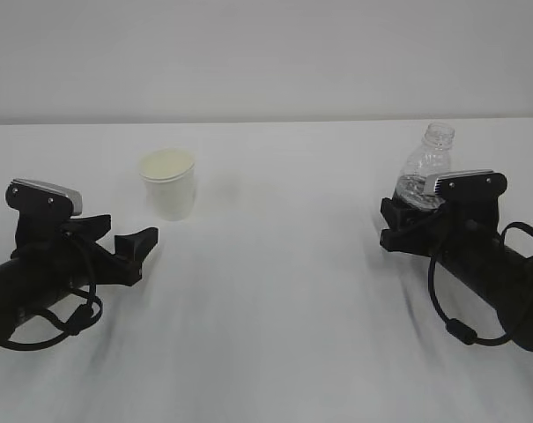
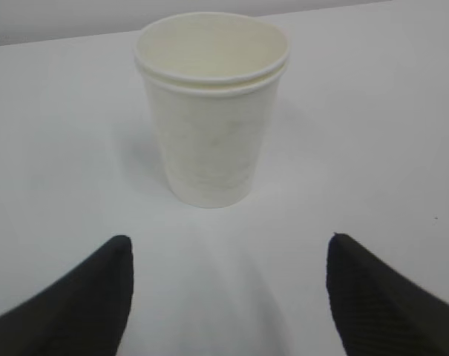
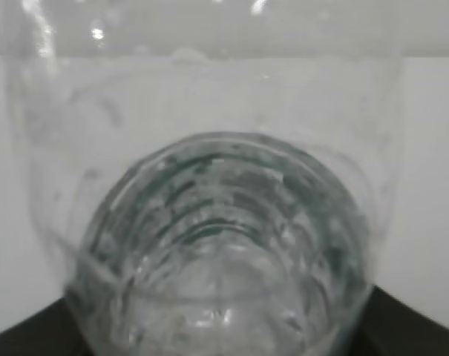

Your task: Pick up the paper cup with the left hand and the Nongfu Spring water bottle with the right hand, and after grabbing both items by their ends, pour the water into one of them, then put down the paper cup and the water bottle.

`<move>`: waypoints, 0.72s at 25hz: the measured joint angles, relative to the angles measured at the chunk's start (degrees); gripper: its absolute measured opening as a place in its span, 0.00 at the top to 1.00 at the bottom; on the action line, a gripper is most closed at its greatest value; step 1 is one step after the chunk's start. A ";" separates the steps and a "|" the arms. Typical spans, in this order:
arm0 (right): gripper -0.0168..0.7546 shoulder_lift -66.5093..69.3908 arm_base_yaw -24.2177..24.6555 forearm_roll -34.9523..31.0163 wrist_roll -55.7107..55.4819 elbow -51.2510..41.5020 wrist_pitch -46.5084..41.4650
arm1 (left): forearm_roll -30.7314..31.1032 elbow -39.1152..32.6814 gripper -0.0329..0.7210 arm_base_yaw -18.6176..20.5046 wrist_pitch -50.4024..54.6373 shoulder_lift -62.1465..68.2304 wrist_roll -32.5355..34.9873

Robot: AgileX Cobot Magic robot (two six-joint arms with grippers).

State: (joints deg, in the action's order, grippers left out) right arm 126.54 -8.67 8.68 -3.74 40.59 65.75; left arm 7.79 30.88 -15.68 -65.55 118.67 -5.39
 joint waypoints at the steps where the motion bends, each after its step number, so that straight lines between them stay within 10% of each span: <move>1: 0.45 0.00 0.00 0.00 0.00 0.00 0.00 | 0.00 0.00 0.18 0.00 0.00 0.00 0.00; 18: 0.45 -4.07 0.00 0.19 1.69 -2.30 -1.43 | 0.00 0.00 0.18 0.00 0.00 0.00 0.00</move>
State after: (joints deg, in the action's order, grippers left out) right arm 122.46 -8.67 8.87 -2.04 38.28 64.32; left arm 7.79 30.88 -15.68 -65.55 118.67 -5.39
